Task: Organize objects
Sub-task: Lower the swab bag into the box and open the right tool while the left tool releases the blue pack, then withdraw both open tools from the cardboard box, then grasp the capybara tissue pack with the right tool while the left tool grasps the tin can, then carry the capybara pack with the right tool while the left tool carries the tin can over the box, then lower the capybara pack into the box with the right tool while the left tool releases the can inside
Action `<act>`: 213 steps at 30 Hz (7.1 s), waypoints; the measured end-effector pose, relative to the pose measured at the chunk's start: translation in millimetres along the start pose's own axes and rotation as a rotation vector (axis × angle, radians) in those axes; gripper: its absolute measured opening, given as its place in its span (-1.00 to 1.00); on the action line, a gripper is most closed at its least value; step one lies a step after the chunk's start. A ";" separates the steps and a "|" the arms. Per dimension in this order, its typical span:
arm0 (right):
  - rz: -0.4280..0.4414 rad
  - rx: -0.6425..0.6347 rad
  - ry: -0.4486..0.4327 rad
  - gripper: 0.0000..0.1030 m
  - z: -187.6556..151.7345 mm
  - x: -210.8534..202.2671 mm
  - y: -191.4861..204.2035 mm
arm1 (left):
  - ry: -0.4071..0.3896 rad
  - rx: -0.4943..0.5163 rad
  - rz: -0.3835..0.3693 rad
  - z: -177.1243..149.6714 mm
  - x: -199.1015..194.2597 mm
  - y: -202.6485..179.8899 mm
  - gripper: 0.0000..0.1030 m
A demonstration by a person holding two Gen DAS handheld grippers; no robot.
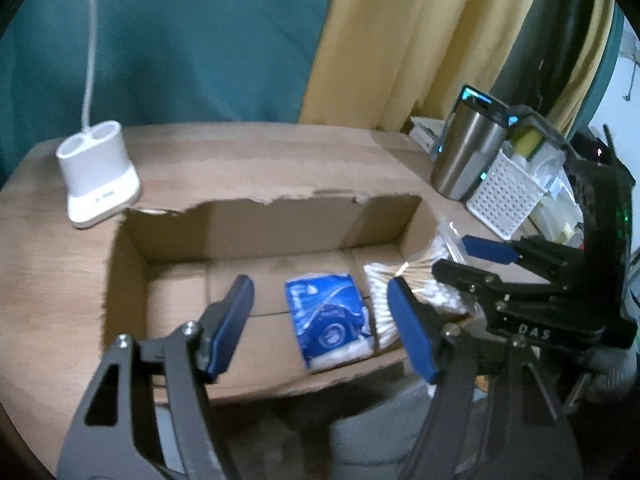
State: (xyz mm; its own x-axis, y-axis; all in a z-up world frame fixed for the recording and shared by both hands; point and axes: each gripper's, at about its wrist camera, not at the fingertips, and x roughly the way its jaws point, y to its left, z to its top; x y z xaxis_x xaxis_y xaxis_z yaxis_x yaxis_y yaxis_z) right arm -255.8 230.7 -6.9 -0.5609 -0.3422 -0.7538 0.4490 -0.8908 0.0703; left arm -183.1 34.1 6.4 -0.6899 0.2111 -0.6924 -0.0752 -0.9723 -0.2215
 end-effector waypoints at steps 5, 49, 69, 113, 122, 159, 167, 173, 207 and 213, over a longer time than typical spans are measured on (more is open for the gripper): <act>-0.028 -0.008 -0.005 0.14 -0.2 -6.7 5.9 | -0.026 -0.017 0.031 -5.9 -18.2 13.5 0.37; -0.097 0.078 -0.039 0.54 -61.5 -64.8 33.3 | -0.035 -0.050 0.143 -73.3 -72.2 58.4 0.60; -0.088 0.183 0.084 0.54 -83.7 -31.0 33.7 | 0.006 -0.011 0.165 -80.5 -49.7 68.9 0.60; -0.113 0.127 -0.017 0.49 -65.8 -67.9 21.7 | -0.112 0.002 0.135 -58.4 -103.3 59.2 0.12; -0.103 0.117 -0.060 0.49 -56.9 -81.8 21.3 | -0.151 0.019 0.134 -44.1 -115.3 54.4 0.12; -0.113 0.105 -0.073 0.49 -21.4 -60.3 6.8 | -0.084 0.050 0.132 -10.3 -38.3 62.5 0.12; -0.125 0.118 -0.071 0.49 -18.0 -57.7 8.8 | -0.078 0.049 0.140 -11.9 -33.0 66.8 0.12; -0.129 0.096 -0.074 0.49 -11.9 -58.6 18.7 | -0.080 0.022 0.135 -13.8 -38.1 76.4 0.12; 0.063 -0.046 0.057 0.49 36.4 28.3 131.5 | -0.076 -0.076 0.138 -35.4 -57.1 141.3 0.14; 0.062 -0.041 0.101 0.49 35.1 41.7 134.1 | -0.072 -0.090 0.133 -38.2 -56.9 143.7 0.14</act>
State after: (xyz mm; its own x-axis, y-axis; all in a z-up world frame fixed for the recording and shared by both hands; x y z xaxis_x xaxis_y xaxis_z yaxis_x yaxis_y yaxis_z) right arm -243.4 86.5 -6.1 -0.4593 -0.3626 -0.8109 0.5101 -0.8550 0.0935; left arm -127.1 -113.8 -12.2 -0.7398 0.0699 -0.6692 0.0826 -0.9776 -0.1935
